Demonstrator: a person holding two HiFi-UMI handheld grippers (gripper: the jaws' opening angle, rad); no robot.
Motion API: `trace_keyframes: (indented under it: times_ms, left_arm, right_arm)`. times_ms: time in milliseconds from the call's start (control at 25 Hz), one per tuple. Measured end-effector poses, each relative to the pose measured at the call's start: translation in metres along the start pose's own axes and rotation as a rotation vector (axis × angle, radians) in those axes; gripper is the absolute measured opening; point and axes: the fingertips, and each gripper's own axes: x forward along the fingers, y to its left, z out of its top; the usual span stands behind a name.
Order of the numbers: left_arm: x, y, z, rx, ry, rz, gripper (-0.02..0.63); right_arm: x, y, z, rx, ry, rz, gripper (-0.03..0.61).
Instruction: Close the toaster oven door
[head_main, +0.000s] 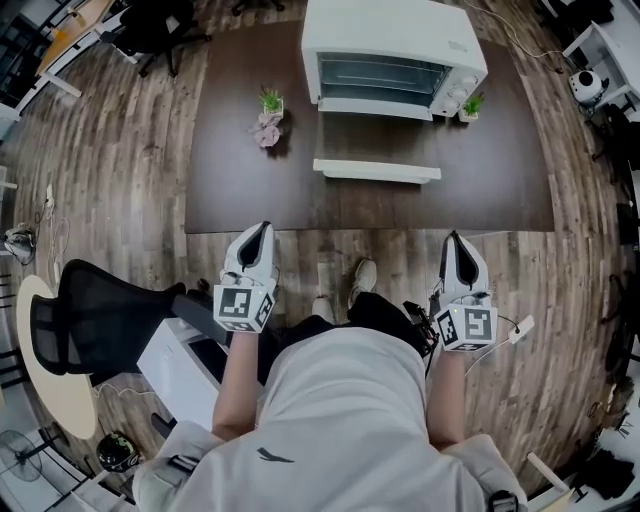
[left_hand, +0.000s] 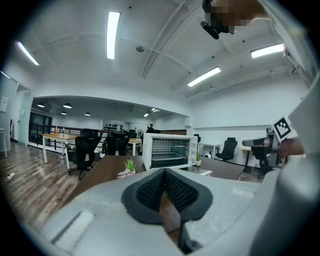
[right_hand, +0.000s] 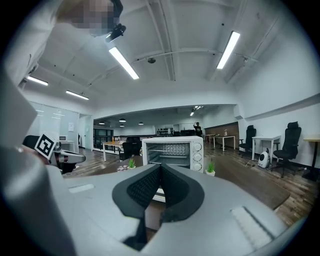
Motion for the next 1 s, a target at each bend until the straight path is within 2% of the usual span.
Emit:
trace_keyframes:
  times_ms: [280, 520, 1000]
  left_arm:
    - [0.06, 0.002, 0.027, 0.002, -0.023, 0.08, 0.003]
    - [0.091, 0.0, 0.031, -0.008, -0.016, 0.122, 0.003]
    - [0.139, 0.016, 0.01, -0.029, 0.056, 0.049, 0.003]
  right_arm:
    - [0.066, -0.056, 0.017, 0.043, -0.017, 0.065, 0.002]
    - [0.101, -0.08, 0.021, 0.077, -0.011, 0.114, 0.002]
    - [0.137, -0.097, 0.01, 0.087, 0.036, 0.056, 0.002]
